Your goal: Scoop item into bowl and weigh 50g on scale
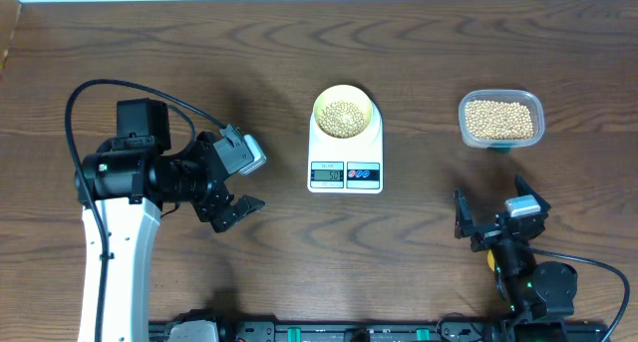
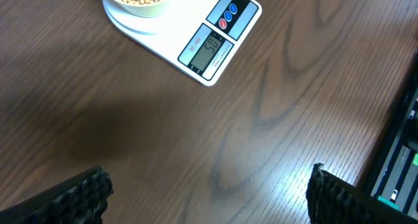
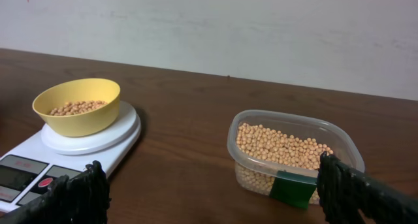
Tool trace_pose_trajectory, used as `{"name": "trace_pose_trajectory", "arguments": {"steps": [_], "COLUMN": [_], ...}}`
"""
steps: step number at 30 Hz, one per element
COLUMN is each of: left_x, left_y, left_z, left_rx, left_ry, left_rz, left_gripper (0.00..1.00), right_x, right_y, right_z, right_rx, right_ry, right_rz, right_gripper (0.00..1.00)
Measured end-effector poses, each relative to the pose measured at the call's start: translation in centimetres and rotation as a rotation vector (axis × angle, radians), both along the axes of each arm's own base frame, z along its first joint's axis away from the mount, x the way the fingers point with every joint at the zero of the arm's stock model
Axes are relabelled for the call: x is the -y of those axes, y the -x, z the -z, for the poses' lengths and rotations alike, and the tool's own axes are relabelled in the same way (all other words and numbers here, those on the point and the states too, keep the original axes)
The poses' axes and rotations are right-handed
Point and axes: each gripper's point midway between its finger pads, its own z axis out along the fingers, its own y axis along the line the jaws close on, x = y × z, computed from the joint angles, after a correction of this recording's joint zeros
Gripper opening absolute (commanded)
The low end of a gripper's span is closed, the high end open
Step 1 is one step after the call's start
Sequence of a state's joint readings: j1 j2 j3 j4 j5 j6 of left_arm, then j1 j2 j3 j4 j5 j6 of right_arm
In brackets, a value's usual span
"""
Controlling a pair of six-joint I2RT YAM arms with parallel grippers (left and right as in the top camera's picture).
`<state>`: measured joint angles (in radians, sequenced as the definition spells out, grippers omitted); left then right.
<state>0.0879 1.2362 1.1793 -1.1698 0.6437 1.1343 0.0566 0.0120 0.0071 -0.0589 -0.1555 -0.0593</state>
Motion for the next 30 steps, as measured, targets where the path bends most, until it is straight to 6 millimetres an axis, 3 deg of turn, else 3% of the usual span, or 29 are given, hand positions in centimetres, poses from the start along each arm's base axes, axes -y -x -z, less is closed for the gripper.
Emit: {"name": "trace_pose_trajectory", "arguments": {"steps": [24,30], "left_x": [0.0,0.5], "left_y": [0.0,1.5], "left_z": [0.0,0.1], "left_rx": [0.000,-0.066], "left_ry": [0.000,0.029], "left_rz": [0.000,0.005], "left_gripper": [0.98,0.98], "right_x": [0.0,0.0], "right_y": [0.0,0.0], "right_z": [0.0,0.0], "right_rx": [0.000,0.000], "right_ry": [0.000,0.000], "right_rz": [0.000,0.000], "right_gripper": [0.99,0.99]}}
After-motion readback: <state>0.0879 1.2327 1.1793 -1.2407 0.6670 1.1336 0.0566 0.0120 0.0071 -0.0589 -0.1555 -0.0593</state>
